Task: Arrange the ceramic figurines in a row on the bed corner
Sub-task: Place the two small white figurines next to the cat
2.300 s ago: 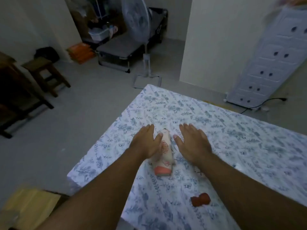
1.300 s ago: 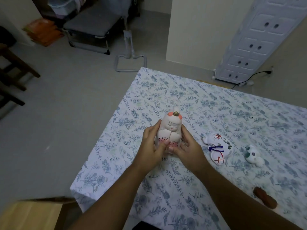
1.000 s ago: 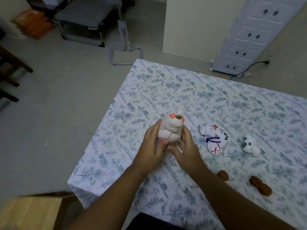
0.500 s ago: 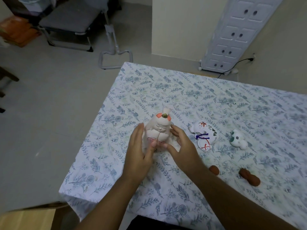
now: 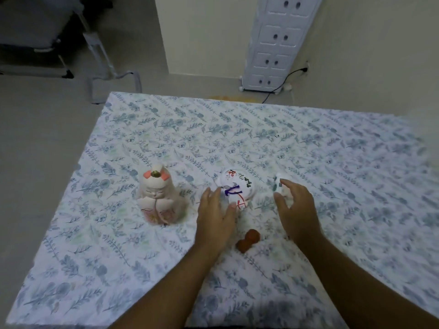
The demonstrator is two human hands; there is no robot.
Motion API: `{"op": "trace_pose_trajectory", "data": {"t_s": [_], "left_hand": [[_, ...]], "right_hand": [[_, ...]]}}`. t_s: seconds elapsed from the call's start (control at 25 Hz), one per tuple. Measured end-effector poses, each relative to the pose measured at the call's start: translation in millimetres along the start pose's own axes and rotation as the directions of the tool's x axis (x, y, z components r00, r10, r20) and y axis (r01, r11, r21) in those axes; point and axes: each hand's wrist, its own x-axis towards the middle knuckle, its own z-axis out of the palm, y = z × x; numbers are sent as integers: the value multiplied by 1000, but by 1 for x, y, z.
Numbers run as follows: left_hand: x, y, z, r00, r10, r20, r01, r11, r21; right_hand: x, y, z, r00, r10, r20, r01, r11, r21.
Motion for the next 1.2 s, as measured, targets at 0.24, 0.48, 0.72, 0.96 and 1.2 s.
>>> {"op": "trace_pose_trajectory", "data": {"t_s": [0.24, 0.48, 0.72, 0.96, 1.2], "left_hand": [[50, 13, 50, 968, -243, -67, 251, 951, 178], [65, 49, 70, 986, -54, -156, 45, 997, -57], [58, 62, 75, 968, 132, -213, -108, 987, 118], [53, 52, 79, 955, 154, -252, -93, 967, 238], [53, 45, 85, 947, 137, -290, -80, 977, 200]], "right_hand": [[52, 55, -5, 969, 163, 188, -160, 987, -28], [67, 71, 7, 955, 22, 295, -59, 991, 119], [81, 51, 3, 947, -83, 311, 62, 995, 76], [82, 38, 11, 949, -132, 286, 177, 975, -137], [79, 41, 14, 951, -75, 299, 81, 997, -8]]}}
